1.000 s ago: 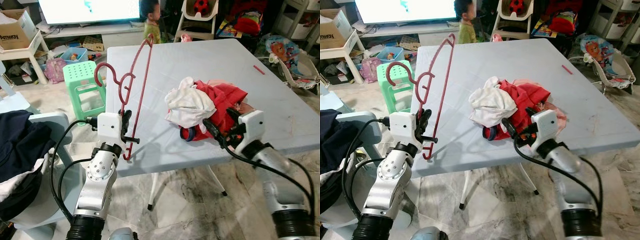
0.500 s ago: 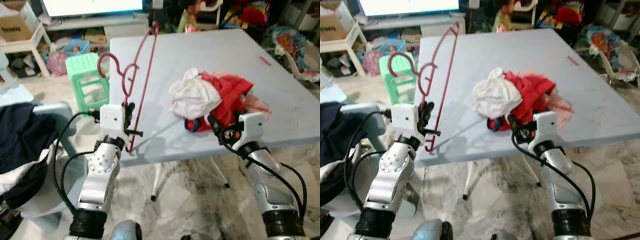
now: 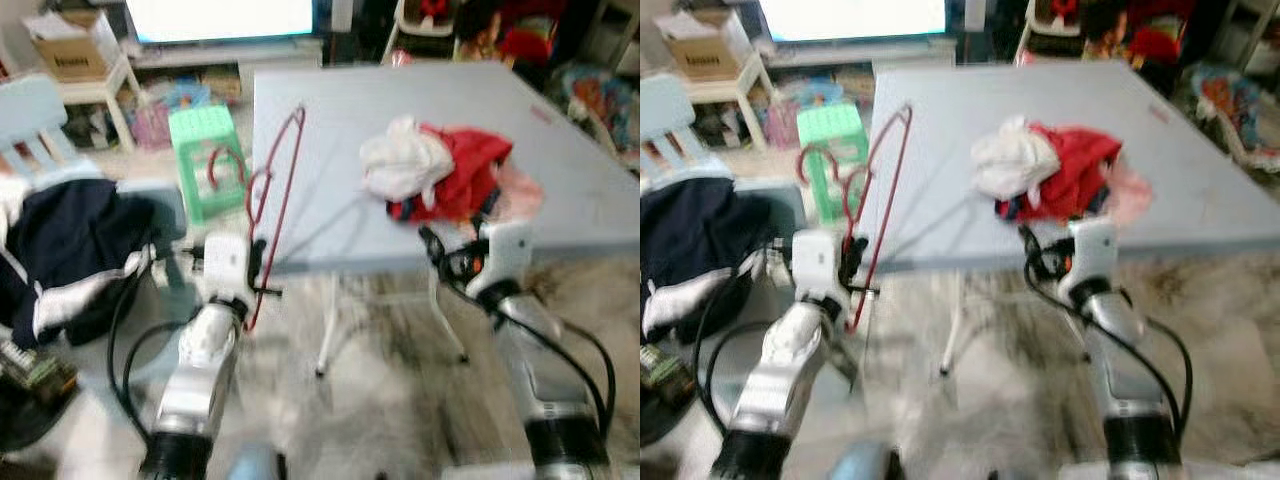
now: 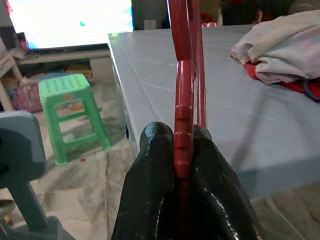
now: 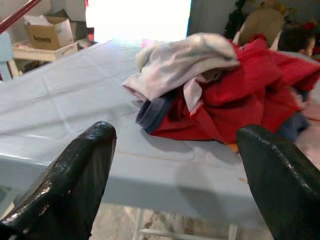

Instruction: Hang hanger

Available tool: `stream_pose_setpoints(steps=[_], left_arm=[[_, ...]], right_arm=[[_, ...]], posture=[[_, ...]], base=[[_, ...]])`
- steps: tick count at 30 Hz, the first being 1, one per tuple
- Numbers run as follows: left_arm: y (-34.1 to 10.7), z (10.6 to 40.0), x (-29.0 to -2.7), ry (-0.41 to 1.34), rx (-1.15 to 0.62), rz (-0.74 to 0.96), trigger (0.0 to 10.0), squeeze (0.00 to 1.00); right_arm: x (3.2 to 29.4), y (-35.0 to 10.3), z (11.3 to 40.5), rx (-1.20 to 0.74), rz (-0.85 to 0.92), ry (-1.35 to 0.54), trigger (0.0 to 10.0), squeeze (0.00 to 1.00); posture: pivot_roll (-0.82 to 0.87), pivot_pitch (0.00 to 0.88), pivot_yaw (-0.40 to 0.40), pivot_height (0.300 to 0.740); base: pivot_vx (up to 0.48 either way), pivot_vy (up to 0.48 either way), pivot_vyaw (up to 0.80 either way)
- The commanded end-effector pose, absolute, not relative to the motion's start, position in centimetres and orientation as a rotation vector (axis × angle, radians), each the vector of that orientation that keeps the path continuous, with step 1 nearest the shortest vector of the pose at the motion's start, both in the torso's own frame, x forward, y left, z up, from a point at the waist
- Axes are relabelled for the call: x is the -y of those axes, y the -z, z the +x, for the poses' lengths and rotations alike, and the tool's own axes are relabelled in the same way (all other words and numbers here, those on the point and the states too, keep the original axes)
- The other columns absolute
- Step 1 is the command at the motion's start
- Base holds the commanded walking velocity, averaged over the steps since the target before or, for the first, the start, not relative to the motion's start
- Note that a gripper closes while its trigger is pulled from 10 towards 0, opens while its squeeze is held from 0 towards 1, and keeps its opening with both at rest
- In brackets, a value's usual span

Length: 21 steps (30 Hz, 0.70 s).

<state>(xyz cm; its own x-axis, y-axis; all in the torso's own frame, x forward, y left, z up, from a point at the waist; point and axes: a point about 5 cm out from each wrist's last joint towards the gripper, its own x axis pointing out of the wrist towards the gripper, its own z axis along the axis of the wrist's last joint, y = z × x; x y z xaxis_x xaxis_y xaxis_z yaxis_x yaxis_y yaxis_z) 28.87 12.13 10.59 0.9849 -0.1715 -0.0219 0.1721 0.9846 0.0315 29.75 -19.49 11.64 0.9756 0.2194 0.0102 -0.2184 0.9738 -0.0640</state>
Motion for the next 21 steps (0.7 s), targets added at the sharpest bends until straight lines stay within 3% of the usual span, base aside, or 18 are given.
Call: stream_pose_setpoints(steps=[1,17,21], left_arm=[[-11.0,28.9,-11.8,0.186,-0.001,0.033,10.0,0.00],[-10.8,28.9,-11.8,0.186,-0.009,0.039,10.0,0.00],[-9.8,28.6,-11.9,0.207,-0.056,0.068,10.0,0.00]], right_arm=[[19.9,-11.8,29.8,0.014,-0.073,-0.203,10.0,0.00],[19.9,-11.4,30.4,-0.015,-0.114,-0.159,10.0,0.00],[19.5,-11.1,30.4,-0.028,-0.044,-0.154,10.0,0.00]], posture=[[0.03,0.000,0.004,0.740],[0.03,0.000,0.002,0.740],[0.03,0.000,0.002,0.740]], base=[[-0.270,0.000,0.00],[-0.266,0.000,0.00],[0.000,0.000,0.00]])
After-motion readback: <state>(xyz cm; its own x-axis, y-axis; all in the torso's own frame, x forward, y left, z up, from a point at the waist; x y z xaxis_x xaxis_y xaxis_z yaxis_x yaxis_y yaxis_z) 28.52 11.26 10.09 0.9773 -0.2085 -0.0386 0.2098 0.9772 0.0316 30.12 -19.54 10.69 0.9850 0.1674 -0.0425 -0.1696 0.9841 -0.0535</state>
